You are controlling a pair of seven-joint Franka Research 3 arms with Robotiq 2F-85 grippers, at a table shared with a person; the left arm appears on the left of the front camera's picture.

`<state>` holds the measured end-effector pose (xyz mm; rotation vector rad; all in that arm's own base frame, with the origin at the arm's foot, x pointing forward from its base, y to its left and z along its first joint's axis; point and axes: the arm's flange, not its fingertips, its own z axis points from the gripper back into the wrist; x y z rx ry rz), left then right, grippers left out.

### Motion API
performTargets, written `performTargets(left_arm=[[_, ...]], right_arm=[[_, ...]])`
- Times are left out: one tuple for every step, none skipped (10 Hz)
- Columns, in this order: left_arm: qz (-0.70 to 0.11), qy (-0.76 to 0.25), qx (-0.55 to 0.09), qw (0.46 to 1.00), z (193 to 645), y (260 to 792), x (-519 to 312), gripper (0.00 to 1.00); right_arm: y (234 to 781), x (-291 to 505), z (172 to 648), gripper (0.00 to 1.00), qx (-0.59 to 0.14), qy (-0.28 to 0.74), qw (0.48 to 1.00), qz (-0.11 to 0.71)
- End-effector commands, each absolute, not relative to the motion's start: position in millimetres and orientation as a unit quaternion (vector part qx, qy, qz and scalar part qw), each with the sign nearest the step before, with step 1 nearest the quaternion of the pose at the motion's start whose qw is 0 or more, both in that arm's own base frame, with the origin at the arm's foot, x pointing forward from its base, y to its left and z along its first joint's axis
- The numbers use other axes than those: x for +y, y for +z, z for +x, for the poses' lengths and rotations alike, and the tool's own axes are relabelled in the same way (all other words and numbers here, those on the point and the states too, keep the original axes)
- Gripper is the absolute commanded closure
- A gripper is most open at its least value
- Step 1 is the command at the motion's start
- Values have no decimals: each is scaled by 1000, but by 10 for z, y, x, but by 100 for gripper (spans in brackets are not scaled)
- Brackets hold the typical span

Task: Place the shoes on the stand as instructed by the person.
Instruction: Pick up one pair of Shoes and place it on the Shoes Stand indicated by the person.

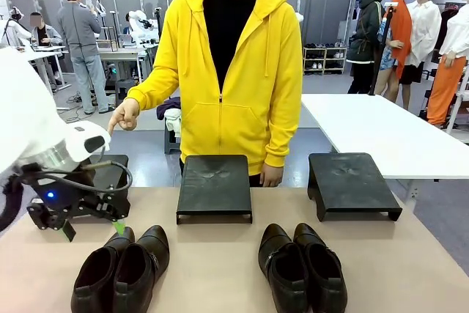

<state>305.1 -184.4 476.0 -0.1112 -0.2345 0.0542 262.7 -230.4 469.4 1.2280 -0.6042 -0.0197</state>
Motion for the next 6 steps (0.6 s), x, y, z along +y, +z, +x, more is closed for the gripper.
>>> performTargets(left_arm=[[-42,53,-116,991,2735,4085,-1710,0],[-41,68,-107,991,2724,3946,-1676,0],[-48,77,-102,991,2729,3799,-1640,0],[-45,86,-103,990,2729,3694,-1616,0],[-40,85,-106,990,2734,3591,-1606,0],[-37,80,-107,990,2741,3472,-1595,0]], right_arm=[[4706,-2303,2616,0,-284,-5,771,570],[4706,-2303,2616,0,-284,-5,771,570],[4706,-2303,2616,0,-284,-5,771,570],[4706,-2303,2616,0,-284,-5,771,570],[4706,-2303,2616,0,-284,-5,771,570],[4706,-2303,2616,0,-284,-5,771,570]])
